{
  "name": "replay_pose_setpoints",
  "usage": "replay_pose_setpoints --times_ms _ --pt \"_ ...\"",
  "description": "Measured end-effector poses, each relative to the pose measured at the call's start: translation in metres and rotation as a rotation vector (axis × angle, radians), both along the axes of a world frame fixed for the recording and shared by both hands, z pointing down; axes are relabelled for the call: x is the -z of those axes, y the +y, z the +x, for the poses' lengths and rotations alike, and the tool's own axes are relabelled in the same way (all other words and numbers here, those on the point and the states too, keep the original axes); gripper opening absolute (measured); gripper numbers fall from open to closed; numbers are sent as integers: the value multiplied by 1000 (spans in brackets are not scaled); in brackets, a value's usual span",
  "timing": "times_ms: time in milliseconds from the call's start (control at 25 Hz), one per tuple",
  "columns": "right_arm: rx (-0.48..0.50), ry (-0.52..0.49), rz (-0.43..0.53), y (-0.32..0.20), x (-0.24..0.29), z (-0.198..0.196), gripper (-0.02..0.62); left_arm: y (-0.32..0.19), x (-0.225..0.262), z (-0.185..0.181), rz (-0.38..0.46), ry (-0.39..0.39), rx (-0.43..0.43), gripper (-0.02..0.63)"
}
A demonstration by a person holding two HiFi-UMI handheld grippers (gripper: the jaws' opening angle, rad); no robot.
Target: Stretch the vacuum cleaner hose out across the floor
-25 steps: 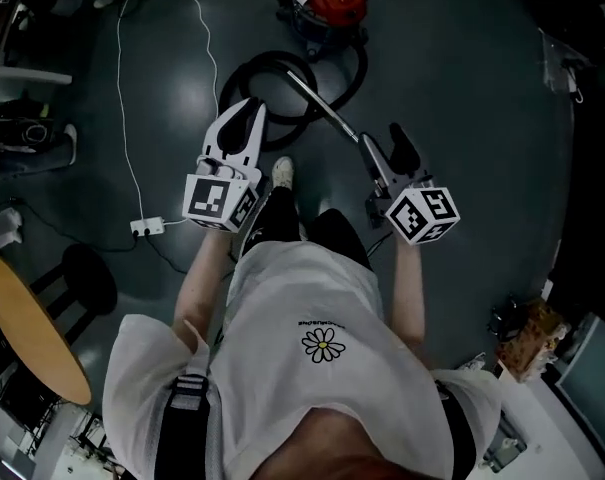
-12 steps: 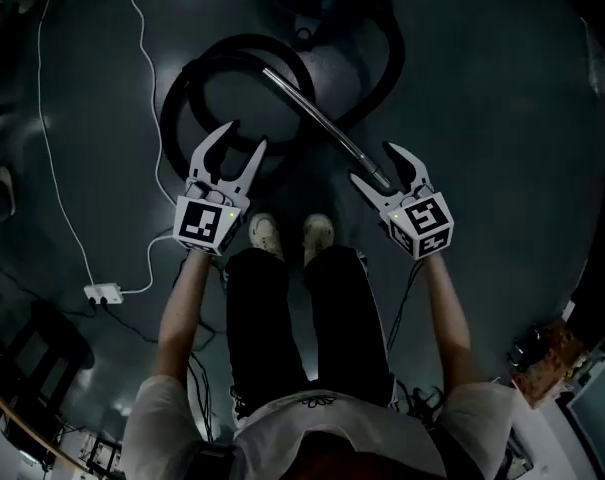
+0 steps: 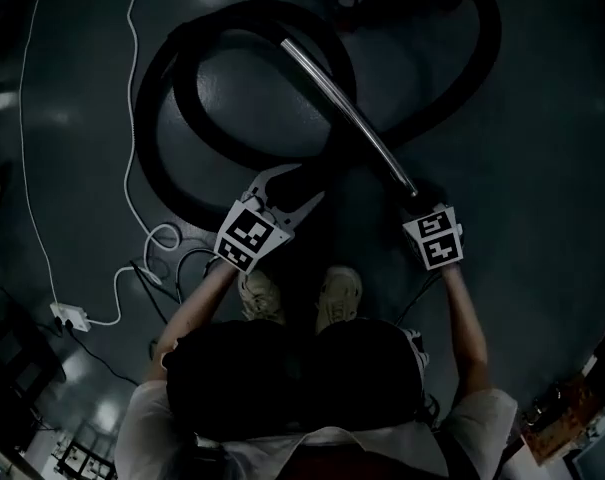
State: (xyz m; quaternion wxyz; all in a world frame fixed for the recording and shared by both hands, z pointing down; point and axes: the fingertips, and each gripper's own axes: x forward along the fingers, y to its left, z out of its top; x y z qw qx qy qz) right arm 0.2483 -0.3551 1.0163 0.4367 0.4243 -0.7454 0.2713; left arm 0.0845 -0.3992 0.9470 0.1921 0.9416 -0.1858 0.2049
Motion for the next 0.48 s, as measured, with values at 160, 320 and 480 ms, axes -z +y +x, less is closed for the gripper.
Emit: replay_pose_setpoints --times_ms 160,320,480 --pt "19 3 30 13 8 -5 222 17 -17 1 -34 -45 -27 183" --pt "-5 9 56 20 28 -12 222 27 -20 11 -178 10 -89 181" --pt "37 63 199 2 68 -31 213 51 -6 38 -166 86 -176 181"
